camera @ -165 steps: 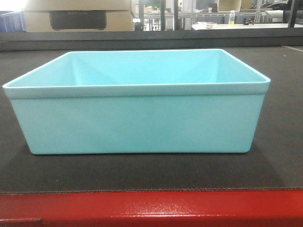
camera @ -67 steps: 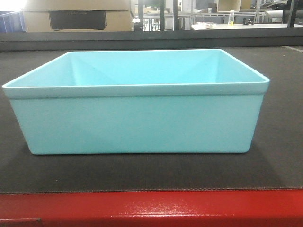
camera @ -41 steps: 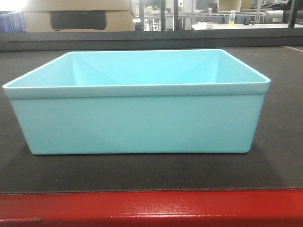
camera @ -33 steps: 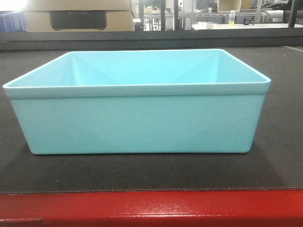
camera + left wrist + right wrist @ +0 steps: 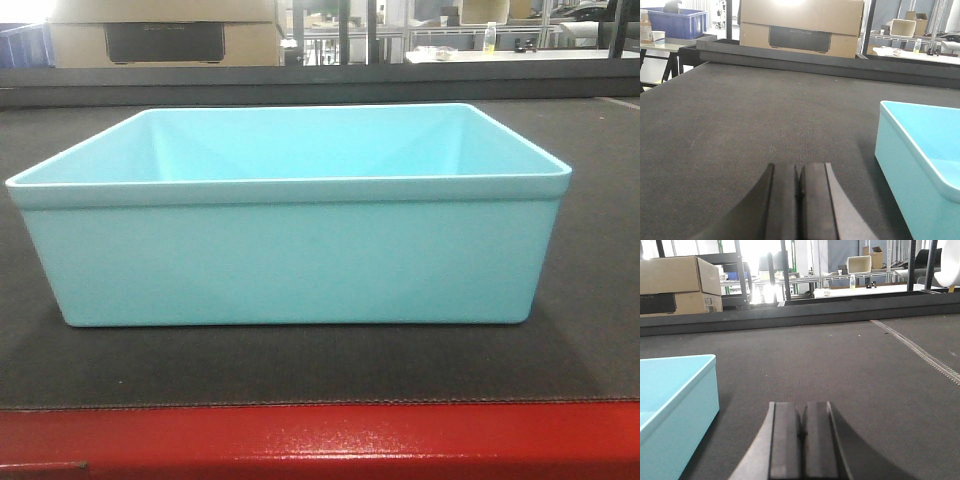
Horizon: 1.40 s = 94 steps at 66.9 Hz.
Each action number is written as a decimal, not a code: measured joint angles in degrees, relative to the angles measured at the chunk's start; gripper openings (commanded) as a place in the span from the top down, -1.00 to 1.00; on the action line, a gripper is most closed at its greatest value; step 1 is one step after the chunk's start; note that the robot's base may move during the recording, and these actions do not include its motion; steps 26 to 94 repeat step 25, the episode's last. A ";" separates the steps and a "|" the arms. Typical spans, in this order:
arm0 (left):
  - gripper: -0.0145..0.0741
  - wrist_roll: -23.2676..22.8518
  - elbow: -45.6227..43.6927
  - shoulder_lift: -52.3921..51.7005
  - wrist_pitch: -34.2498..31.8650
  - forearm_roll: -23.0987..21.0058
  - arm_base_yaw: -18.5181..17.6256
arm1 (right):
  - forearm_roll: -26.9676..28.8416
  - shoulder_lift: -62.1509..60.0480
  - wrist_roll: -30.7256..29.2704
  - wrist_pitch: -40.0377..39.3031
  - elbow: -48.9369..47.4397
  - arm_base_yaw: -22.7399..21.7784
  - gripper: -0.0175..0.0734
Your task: Fetch blue bin and place on conveyor start
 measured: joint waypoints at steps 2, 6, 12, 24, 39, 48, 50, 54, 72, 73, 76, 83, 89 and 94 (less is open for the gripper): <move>0.92 0.00 0.00 0.00 0.00 0.00 0.00 | 0.00 0.00 0.00 0.00 0.00 0.00 0.97; 0.92 0.00 0.00 0.00 0.00 0.00 0.00 | 0.00 0.00 0.00 0.00 0.00 0.00 0.97; 0.92 0.00 0.00 0.00 0.00 0.00 0.00 | 0.00 0.00 -0.12 0.00 0.00 0.00 0.97; 0.92 0.00 0.00 0.00 0.00 0.00 0.00 | 0.00 0.00 -0.12 0.00 0.00 0.00 0.97; 0.92 0.00 0.00 0.00 0.00 0.00 0.00 | 0.00 0.00 -0.12 0.00 0.00 0.00 0.97; 0.92 0.00 0.00 0.00 0.00 0.00 0.00 | 0.00 0.00 -0.12 0.00 0.00 0.00 0.97; 0.92 0.00 0.00 0.00 0.00 0.00 0.00 | 0.00 0.00 -0.12 0.00 0.00 0.00 0.97; 0.92 0.00 0.00 0.00 0.00 0.00 0.00 | 0.00 0.00 -0.12 0.00 0.00 0.00 0.97; 0.92 0.00 0.00 0.00 0.00 0.00 0.00 | 0.00 0.00 -0.12 0.00 0.00 0.00 0.97; 0.92 0.00 0.00 0.00 0.00 0.00 0.00 | 0.00 0.00 -0.12 0.00 0.00 0.00 0.97; 0.92 0.00 0.00 0.00 0.00 0.00 0.00 | 0.00 0.00 -0.12 0.00 0.00 0.00 0.97; 0.92 0.00 0.00 0.00 0.00 0.00 0.00 | 0.00 0.00 -0.12 0.00 0.00 0.00 0.97; 0.92 0.00 0.00 0.00 0.00 0.00 0.00 | 0.00 0.00 -0.12 0.00 0.00 0.00 0.97; 0.92 0.00 0.00 0.00 0.00 0.00 0.00 | 0.00 0.00 -0.12 0.00 0.00 0.00 0.97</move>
